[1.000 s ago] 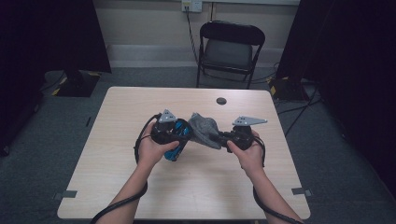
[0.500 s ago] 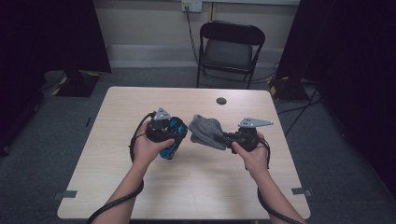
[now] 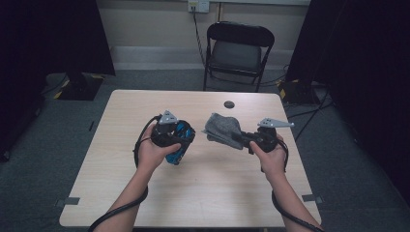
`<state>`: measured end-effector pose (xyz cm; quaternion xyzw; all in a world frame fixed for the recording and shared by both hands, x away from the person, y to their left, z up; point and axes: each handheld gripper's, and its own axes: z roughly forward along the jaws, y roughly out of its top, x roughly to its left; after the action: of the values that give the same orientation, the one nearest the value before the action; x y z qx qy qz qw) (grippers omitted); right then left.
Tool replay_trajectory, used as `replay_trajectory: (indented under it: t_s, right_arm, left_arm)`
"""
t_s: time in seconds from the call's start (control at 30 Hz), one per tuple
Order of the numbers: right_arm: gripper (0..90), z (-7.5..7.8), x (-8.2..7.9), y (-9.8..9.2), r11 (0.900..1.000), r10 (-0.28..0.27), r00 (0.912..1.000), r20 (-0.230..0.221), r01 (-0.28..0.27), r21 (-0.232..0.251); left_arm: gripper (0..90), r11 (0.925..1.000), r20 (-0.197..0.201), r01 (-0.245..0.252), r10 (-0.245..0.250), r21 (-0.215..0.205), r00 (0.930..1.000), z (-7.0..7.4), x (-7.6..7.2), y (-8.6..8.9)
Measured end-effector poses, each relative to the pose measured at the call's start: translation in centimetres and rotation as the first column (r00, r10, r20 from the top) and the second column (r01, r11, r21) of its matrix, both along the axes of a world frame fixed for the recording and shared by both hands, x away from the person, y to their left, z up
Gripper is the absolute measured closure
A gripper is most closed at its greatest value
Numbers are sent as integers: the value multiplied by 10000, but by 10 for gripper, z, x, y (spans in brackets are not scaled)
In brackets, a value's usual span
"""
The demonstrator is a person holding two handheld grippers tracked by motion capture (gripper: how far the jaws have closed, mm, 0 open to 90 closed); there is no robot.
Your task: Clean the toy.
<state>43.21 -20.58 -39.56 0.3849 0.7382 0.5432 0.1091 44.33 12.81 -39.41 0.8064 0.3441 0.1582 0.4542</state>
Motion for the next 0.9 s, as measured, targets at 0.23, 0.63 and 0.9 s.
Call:
replay_trajectory:
  t_s: [0.23,0.63,0.9]
  right_arm:
    - [778,7,12,7,9992,-375,9993,76,376,-118]
    - [776,23,23,34,9987,-451,9986,290,457,-220]
    - [776,26,23,57,9993,-188,9993,311,198,-331]
  left_arm:
    - [256,9990,70,438,-437,-130,9990,2,-6,-13]
    - [256,9961,57,859,-858,-207,9963,1,-12,-26]
    - [256,9954,5,945,-945,-171,9955,-2,-12,-31]
